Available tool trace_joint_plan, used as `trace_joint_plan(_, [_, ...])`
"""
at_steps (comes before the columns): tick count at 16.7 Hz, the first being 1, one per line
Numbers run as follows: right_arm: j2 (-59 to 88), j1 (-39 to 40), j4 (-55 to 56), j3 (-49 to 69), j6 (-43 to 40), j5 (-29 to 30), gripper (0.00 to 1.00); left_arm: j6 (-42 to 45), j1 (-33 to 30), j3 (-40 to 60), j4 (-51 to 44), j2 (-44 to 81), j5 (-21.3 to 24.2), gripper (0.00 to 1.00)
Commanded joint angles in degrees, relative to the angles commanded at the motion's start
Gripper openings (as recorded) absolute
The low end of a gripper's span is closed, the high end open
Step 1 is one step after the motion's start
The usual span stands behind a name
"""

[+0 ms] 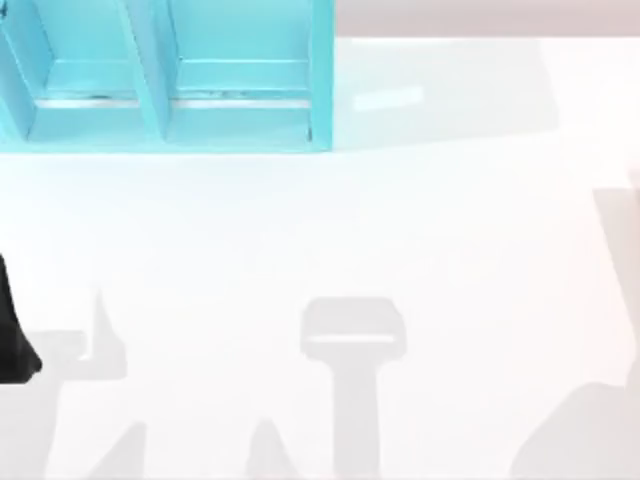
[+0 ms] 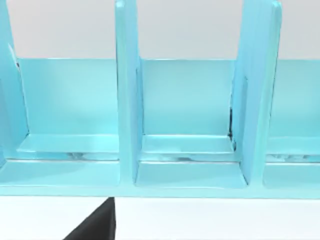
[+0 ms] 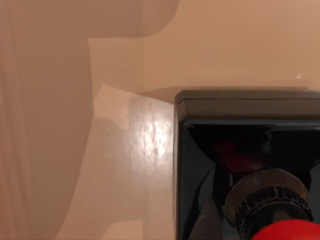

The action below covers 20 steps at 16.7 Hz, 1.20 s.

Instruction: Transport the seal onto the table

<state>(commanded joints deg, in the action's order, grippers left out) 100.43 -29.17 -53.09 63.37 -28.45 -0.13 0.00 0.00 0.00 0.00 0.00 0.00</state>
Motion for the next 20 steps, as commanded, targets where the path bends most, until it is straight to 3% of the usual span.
trace_joint_plan(5, [-0.61, 1.90, -2.21, 1.70, 1.90, 0.05, 0.00, 0.00, 0.00, 0.00, 0.00, 0.00, 0.00, 1.00])
trace_joint_plan(15, [-9.92, 25.93, -30.34, 19.92, 25.79, -0.01, 0.00, 0.00, 0.00, 0.00, 0.00, 0.00, 0.00, 1.00])
trace_joint_plan(20, [-11.59, 29.06, -33.63, 22.21, 28.94, 0.01, 0.00, 0.00, 0.00, 0.00, 0.00, 0.00, 0.00, 1.00])
